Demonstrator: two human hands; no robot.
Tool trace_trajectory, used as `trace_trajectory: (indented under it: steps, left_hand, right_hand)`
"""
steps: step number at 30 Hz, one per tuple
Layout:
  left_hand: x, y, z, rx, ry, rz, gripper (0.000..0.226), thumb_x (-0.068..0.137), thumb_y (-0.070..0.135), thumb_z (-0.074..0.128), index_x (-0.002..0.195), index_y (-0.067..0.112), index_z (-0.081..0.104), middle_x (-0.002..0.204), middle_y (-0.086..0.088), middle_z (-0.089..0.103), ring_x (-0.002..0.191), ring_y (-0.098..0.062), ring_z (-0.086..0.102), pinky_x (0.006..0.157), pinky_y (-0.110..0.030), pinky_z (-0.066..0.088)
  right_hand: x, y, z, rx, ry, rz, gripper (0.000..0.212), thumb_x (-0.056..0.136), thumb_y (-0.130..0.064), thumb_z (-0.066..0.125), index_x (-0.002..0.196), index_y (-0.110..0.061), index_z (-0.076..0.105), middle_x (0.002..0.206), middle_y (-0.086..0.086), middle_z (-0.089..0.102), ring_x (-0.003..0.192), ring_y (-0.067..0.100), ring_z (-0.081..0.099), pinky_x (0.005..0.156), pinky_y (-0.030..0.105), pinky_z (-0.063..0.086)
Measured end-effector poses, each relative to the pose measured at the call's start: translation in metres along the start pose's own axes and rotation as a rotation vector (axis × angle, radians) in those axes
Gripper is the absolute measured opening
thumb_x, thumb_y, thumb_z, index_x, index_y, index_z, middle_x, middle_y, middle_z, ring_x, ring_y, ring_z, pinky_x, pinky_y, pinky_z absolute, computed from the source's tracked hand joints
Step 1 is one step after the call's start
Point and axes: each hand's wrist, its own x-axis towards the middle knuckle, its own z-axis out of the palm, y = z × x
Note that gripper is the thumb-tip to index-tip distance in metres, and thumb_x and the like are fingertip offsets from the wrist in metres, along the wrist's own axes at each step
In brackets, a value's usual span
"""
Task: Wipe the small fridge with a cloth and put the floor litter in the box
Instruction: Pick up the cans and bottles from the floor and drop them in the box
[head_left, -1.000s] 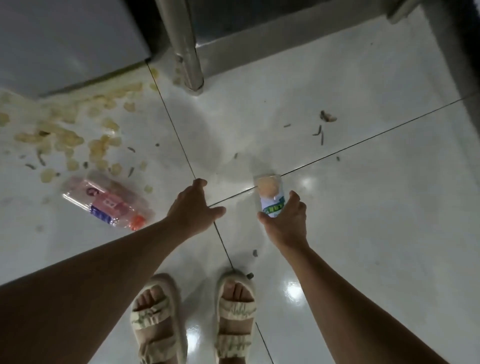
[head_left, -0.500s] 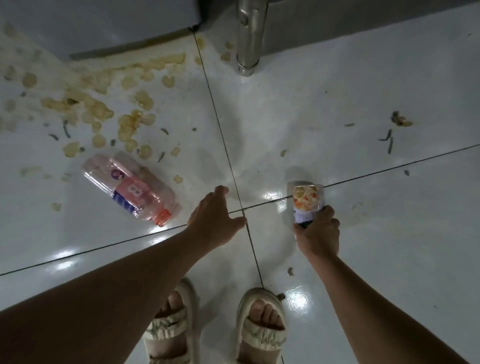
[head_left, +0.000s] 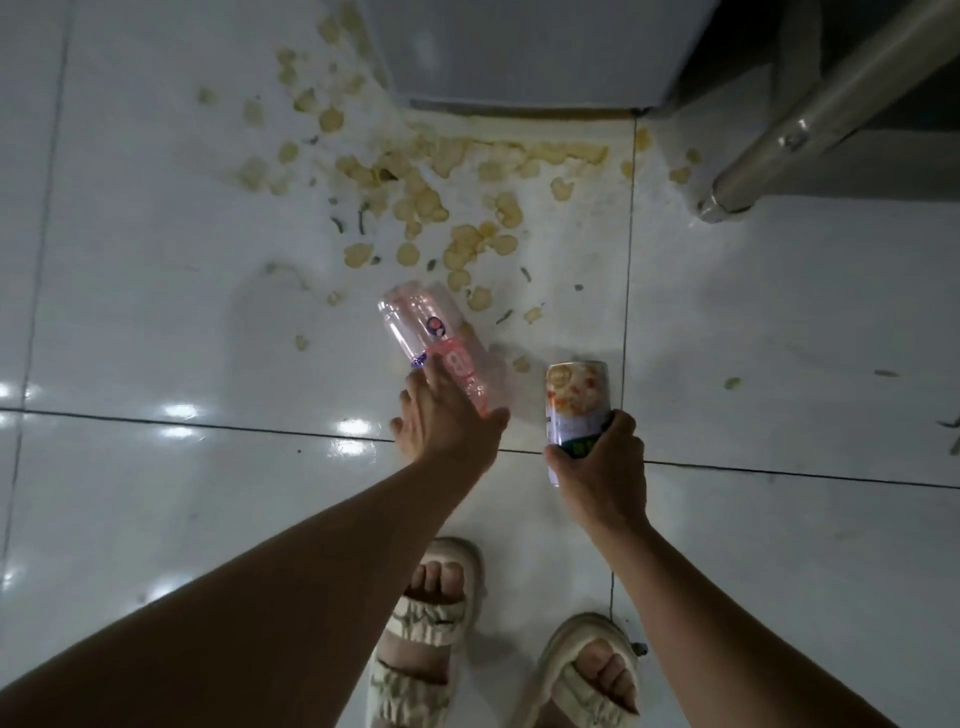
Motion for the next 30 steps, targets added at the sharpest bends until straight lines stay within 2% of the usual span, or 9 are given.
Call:
trace_trajectory:
  steps: [2,6,11,15,18,22,25,30]
  left_hand:
    - [0.013,-0.007,0.004,-0.085,0.011,-0.082,0.089,0.073,0.040,0.075,0.140,0.015,0.022,0.132,-0.009,0.039,0.121,-0.028,0.042,0.101,-0.044,0.036]
    - [0.039,-0.016,0.025,-0.325,0.004,-0.274,0.091,0.071,0.037,0.078,0.137,0.012,0.020,0.127,-0.016,0.041,0.118,-0.035,0.045,0.100,-0.051,0.041]
    - [0.058,-0.019,0.055,-0.514,0.025,-0.383,0.093,0.069,0.032,0.079,0.136,0.013,0.018,0.122,-0.019,0.046,0.114,-0.038,0.049,0.098,-0.050,0.043]
    - [0.055,-0.014,0.058,-0.562,0.050,-0.412,0.070,0.076,0.026,0.072,0.125,0.010,0.024,0.116,-0.018,0.050,0.100,-0.037,0.054,0.086,-0.037,0.046]
    - [0.042,-0.013,0.044,-0.523,0.048,-0.386,0.066,0.078,0.023,0.069,0.125,0.007,0.025,0.117,-0.019,0.045,0.097,-0.035,0.051,0.083,-0.037,0.046]
    - [0.010,-0.010,0.006,-0.389,0.011,-0.286,0.060,0.083,0.024,0.065,0.125,0.005,0.027,0.118,-0.018,0.042,0.088,-0.030,0.047,0.077,-0.038,0.046]
    - [-0.018,-0.002,-0.035,-0.313,-0.017,-0.231,0.061,0.083,0.029,0.067,0.126,0.005,0.030,0.119,-0.018,0.044,0.097,-0.034,0.054,0.084,-0.044,0.051]
    - [-0.074,0.020,-0.121,-0.198,-0.021,-0.105,0.060,0.080,0.033,0.070,0.122,0.009,0.034,0.116,-0.015,0.049,0.097,-0.031,0.057,0.080,-0.041,0.053]
  right_hand:
    - [0.006,-0.008,0.010,0.004,0.004,-0.032,0.068,0.074,-0.026,0.074,0.127,-0.005,0.038,0.118,0.017,0.052,0.102,0.032,0.056,0.080,0.042,0.055]
    - [0.021,-0.010,0.027,0.004,0.019,-0.065,0.071,0.075,-0.026,0.074,0.131,-0.006,0.035,0.120,0.016,0.051,0.104,0.030,0.055,0.075,0.034,0.052]
    - [0.034,-0.001,0.042,0.016,0.043,-0.104,0.073,0.074,-0.030,0.075,0.131,-0.008,0.035,0.120,0.013,0.051,0.106,0.027,0.055,0.076,0.034,0.055]
    - [0.033,0.003,0.037,0.000,0.047,-0.093,0.071,0.075,-0.028,0.074,0.131,-0.008,0.035,0.120,0.013,0.050,0.107,0.026,0.054,0.080,0.039,0.056]
    - [0.023,0.002,0.024,-0.006,0.040,-0.080,0.069,0.076,-0.026,0.073,0.130,-0.008,0.035,0.121,0.015,0.049,0.109,0.028,0.052,0.084,0.043,0.054]
    - [-0.003,-0.014,-0.008,-0.008,0.044,-0.072,0.068,0.076,-0.024,0.073,0.129,-0.007,0.035,0.120,0.016,0.048,0.108,0.029,0.051,0.083,0.040,0.053]
    - [-0.029,-0.035,-0.040,-0.010,0.065,-0.085,0.068,0.073,-0.023,0.074,0.127,-0.006,0.038,0.117,0.015,0.050,0.105,0.029,0.052,0.080,0.038,0.053]
    - [-0.079,-0.086,-0.109,-0.004,0.077,-0.114,0.065,0.073,-0.023,0.076,0.123,-0.005,0.040,0.113,0.015,0.053,0.102,0.028,0.052,0.076,0.037,0.053]
